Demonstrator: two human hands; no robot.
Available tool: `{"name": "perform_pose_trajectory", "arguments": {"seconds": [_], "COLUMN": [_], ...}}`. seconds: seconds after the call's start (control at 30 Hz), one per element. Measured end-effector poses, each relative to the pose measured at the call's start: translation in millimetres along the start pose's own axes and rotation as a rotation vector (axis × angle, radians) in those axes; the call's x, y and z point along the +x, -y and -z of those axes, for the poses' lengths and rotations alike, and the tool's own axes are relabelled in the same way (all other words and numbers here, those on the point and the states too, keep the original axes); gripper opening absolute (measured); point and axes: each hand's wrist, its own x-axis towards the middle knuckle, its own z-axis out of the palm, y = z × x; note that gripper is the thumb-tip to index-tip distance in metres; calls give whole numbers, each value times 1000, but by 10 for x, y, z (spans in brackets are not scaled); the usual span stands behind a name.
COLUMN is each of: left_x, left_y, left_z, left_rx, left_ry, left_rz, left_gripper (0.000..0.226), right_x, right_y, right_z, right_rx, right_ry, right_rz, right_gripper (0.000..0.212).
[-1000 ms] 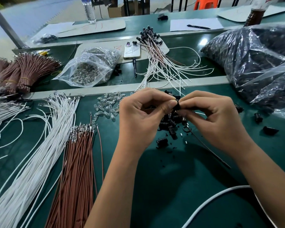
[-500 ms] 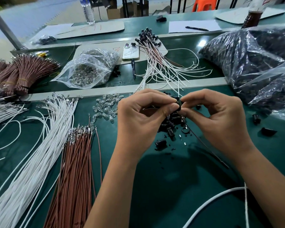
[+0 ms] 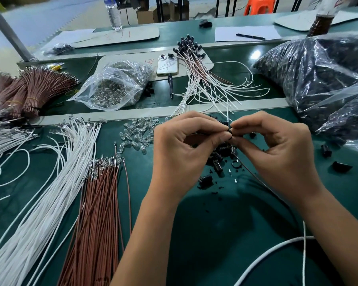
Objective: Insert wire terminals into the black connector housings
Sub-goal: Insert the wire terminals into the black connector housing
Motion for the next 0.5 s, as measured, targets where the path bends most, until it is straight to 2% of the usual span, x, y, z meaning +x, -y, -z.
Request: {"name": "perform_pose_trajectory", "arguments": {"seconds": [0.5], "left_x": [-4], "left_y": [-42], "left_z": [-13], "left_rx": [4], "left_ry": [14], "left_rz": [-12], "left_gripper": [9], "right_x": [16], "right_y": [104], "right_z": [11], "right_rx": [-135], "right_ry": [36], "right_rz": [90], "right_gripper": [20]}}
